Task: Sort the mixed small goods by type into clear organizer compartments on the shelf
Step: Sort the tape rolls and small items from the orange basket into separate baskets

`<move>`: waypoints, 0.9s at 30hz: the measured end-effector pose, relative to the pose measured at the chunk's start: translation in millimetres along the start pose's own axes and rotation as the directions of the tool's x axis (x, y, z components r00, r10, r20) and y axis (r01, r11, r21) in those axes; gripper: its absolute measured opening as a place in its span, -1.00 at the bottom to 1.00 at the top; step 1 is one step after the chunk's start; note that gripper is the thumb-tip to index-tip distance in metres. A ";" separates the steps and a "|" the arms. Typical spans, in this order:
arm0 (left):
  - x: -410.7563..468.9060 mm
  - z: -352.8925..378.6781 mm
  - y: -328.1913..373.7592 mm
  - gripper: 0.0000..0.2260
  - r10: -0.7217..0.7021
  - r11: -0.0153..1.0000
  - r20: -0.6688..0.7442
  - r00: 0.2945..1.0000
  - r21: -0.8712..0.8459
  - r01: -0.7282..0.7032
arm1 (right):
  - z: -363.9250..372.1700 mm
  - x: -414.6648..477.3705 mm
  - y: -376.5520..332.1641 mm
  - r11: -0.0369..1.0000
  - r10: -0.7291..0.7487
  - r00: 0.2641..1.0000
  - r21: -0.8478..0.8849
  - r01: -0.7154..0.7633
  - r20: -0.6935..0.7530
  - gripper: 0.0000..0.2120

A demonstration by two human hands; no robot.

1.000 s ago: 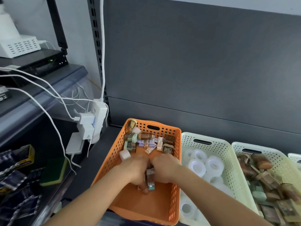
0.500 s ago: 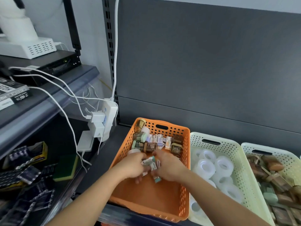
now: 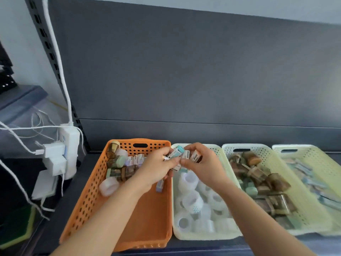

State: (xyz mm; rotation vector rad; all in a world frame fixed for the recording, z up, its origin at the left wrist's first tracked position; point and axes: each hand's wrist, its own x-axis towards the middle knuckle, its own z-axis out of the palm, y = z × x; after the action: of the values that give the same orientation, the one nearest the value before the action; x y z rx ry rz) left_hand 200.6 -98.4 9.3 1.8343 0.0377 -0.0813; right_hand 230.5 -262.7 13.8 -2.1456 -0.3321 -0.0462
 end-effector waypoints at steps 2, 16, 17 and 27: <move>9.8 32.7 15.4 -0.92 0.036 0.999 0.030 0.999 0.002 -0.036 | -30.8 -4.3 16.9 1.000 -0.002 0.999 0.003 0.002 -0.047 -0.75; 70.8 313.4 89.5 -0.70 0.179 0.894 0.186 0.966 0.378 -0.239 | -261.8 -49.4 169.6 0.962 0.174 0.967 -0.179 -0.207 -0.184 -0.66; 73.3 330.5 92.5 -0.68 0.184 0.875 0.197 0.963 0.413 -0.252 | -274.4 -50.7 179.8 0.953 0.195 0.965 -0.197 -0.229 -0.177 -0.66; 75.3 409.8 84.4 -0.59 0.048 0.199 0.457 0.888 0.867 -0.457 | -314.9 -64.2 266.2 0.690 0.265 0.961 -0.713 -0.127 0.085 -0.62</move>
State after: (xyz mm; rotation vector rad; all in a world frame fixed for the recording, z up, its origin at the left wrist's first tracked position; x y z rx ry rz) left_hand 266.7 -517.2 -21.8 3.0718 -0.7726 -0.2157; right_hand 265.8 -675.7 -34.2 -2.9598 -0.1956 0.1815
